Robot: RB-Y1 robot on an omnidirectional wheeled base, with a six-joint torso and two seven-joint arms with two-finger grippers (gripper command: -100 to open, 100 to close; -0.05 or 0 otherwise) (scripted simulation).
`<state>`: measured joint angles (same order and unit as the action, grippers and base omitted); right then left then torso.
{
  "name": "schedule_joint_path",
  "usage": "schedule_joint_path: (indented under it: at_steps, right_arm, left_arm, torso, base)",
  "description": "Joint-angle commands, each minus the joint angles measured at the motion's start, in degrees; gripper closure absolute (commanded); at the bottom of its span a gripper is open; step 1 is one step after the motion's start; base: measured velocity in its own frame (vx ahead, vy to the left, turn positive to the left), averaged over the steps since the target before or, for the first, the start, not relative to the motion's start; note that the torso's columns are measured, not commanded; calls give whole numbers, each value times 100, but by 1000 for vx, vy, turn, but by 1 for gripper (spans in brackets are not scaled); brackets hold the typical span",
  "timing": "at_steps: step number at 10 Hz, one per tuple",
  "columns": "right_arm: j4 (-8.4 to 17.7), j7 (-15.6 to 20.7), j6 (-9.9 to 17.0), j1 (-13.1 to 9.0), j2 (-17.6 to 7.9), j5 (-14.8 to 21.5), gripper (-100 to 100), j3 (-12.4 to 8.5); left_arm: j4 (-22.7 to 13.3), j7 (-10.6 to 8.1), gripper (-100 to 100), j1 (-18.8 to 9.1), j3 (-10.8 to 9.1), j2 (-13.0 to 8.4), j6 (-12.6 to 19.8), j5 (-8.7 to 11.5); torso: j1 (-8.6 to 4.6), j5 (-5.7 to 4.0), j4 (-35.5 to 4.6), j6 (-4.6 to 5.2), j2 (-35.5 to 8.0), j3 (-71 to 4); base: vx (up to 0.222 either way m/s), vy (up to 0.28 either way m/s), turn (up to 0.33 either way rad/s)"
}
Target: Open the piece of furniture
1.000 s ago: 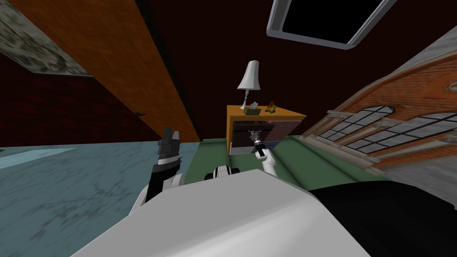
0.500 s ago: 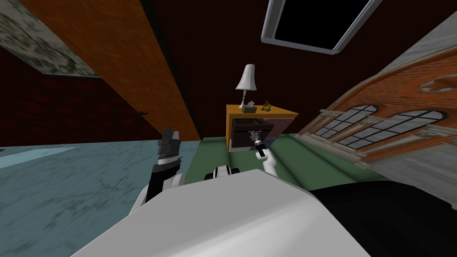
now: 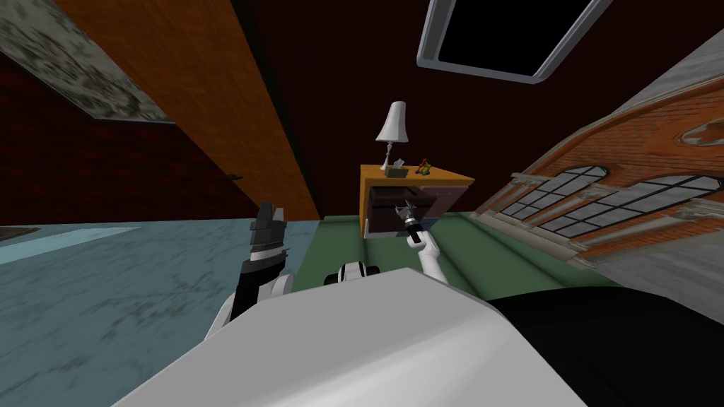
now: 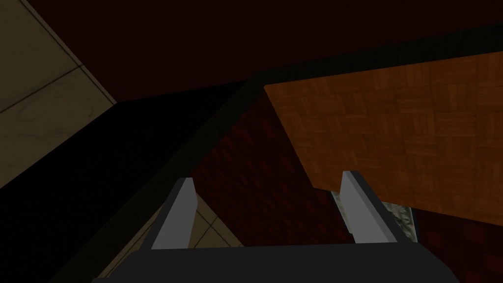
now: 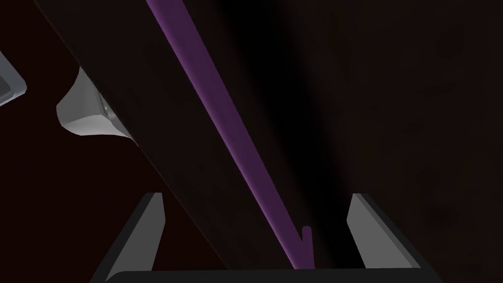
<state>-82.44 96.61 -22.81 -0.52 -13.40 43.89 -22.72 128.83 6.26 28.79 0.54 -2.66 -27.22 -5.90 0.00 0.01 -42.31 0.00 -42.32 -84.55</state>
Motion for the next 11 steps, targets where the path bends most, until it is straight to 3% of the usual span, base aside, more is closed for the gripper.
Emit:
schedule_joint_path:
  at_steps: [1,4,5,6,11]
  right_arm:
    - [-69,-266,320,-122,-260,32,-100,99]
    - [-109,-533,645,-273,-544,64,-100,194]
    - [-114,-482,573,-195,-482,57,-100,186]
    - [-108,-499,596,-194,-488,59,0,192]
    - [-90,-496,600,-176,-479,63,0,200]
  left_arm:
    - [0,0,0,0,0,0,0,0]
    - [0,0,0,0,0,0,0,0]
    - [0,0,0,0,0,0,0,0]
    - [0,0,0,1,0,0,0,0]
    - [0,0,0,1,0,0,0,0]
  torso:
    - [2,0,1,0,0,0]
    - [-1,3,-5,1,-3,1]
    - [4,11,-16,6,-15,8]
    - [6,10,-13,6,-10,6]
    - [2,2,-1,0,0,-1]
  base:
    - [-45,24,41]
    - [-62,20,40]
    - [-28,6,11]
    - [0,0,0]
    - [0,0,0]
